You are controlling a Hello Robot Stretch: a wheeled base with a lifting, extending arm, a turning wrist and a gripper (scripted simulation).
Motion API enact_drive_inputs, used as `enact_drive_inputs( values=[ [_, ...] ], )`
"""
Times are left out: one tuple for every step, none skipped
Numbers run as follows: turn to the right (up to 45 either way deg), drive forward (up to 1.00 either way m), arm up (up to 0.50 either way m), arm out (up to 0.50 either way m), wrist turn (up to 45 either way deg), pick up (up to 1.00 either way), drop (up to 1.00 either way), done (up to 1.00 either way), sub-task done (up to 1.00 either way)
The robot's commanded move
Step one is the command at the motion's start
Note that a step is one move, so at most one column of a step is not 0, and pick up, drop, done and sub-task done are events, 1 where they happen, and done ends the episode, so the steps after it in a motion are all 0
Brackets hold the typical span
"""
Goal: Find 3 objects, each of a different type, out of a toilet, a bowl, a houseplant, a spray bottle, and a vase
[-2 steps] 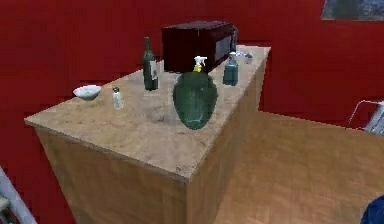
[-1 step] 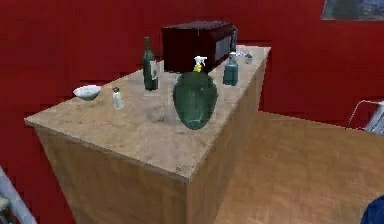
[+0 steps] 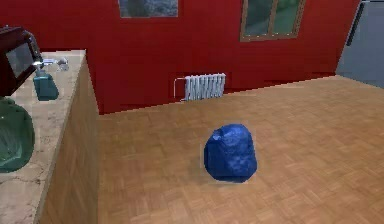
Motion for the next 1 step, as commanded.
enact_drive_inputs(
  values=[
    [6.0,0.00,0.00,0.00,0.0,0.00,0.00,0.00,0.00]
  ],
)
